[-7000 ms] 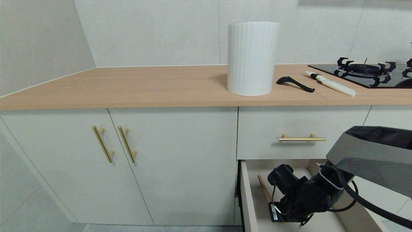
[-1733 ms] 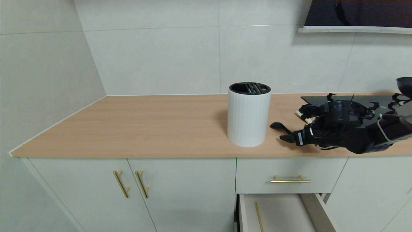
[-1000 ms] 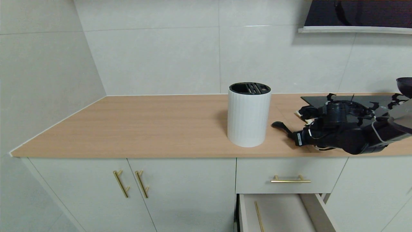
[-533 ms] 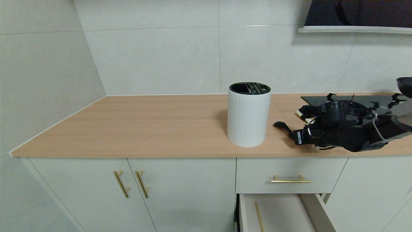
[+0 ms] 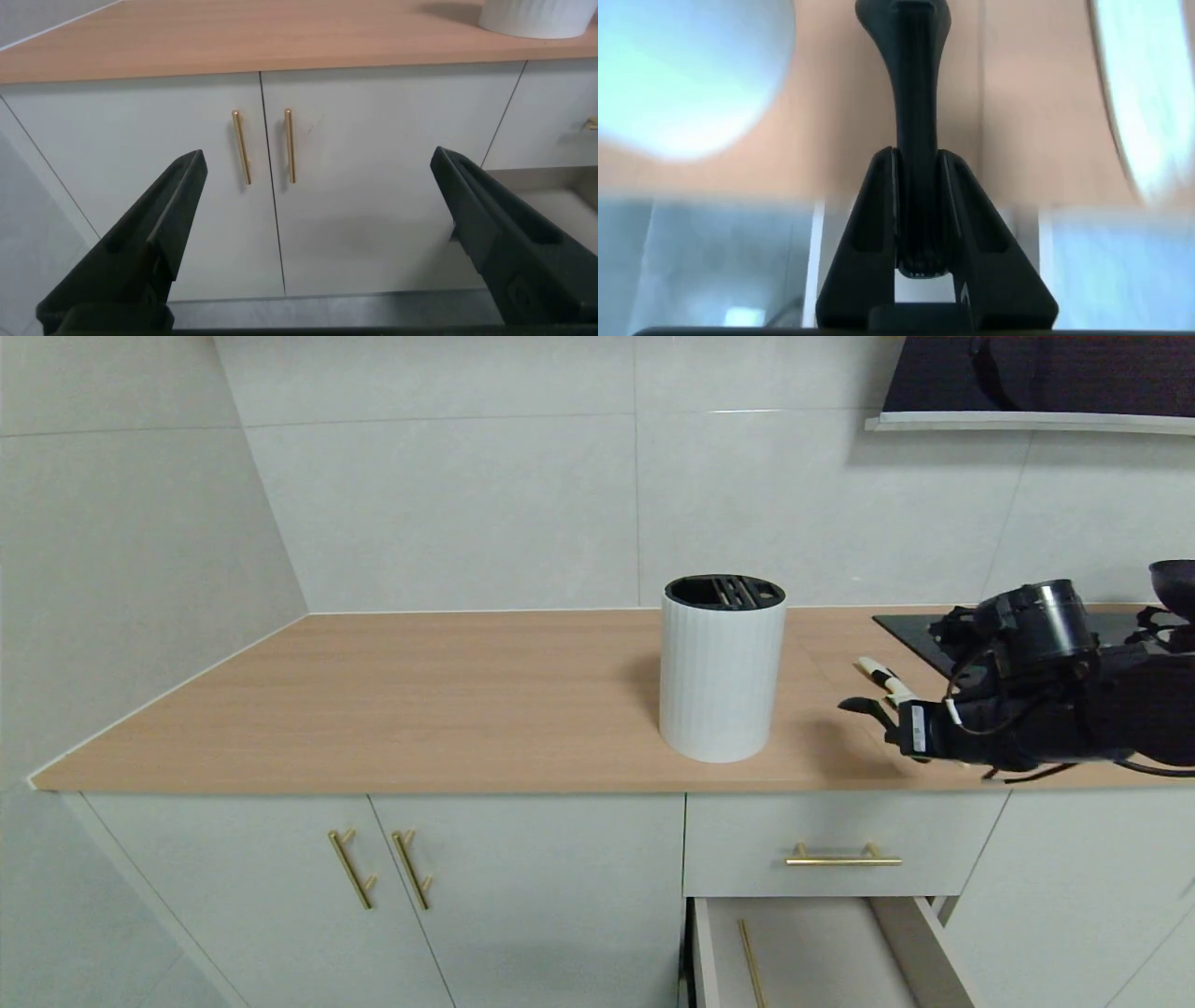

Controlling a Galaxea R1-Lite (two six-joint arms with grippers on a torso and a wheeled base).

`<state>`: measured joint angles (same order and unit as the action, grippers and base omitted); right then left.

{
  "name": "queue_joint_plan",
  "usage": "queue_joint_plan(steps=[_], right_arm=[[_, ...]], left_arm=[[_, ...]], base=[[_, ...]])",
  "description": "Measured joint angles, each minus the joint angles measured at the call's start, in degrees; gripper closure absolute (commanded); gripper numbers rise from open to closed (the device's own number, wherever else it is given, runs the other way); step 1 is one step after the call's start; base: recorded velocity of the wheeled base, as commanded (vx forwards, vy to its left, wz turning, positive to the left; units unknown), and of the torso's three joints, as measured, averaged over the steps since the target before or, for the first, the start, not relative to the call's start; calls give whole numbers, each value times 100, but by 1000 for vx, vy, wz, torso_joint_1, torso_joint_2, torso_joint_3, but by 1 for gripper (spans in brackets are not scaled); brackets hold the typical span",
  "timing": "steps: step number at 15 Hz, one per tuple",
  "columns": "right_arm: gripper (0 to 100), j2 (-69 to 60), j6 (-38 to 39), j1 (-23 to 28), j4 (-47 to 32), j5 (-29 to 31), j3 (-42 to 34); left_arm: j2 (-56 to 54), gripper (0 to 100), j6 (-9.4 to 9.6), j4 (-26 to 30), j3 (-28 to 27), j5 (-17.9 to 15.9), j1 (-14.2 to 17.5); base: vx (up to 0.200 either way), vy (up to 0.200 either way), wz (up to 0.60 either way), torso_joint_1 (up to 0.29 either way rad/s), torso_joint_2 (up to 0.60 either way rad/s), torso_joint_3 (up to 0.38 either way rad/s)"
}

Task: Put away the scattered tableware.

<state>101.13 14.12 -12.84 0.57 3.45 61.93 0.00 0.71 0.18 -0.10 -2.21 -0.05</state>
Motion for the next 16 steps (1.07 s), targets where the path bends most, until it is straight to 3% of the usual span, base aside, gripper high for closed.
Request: queue_joint_plan(steps=[2,7,16], right_arm=[[100,-692,208,-160,-87,93,-796],[100,-1398,406,-500,-48,119,-1919],[100,-924,395,-533,361,128,-2444]], left_arm=[[0,0,0,0,0,2,0],[0,0,0,0,0,0,0],[0,0,0,0,0,0,0]], base=[[0,0,0,0,0,0],[0,0,0,0,0,0],[0,0,0,0,0,0]])
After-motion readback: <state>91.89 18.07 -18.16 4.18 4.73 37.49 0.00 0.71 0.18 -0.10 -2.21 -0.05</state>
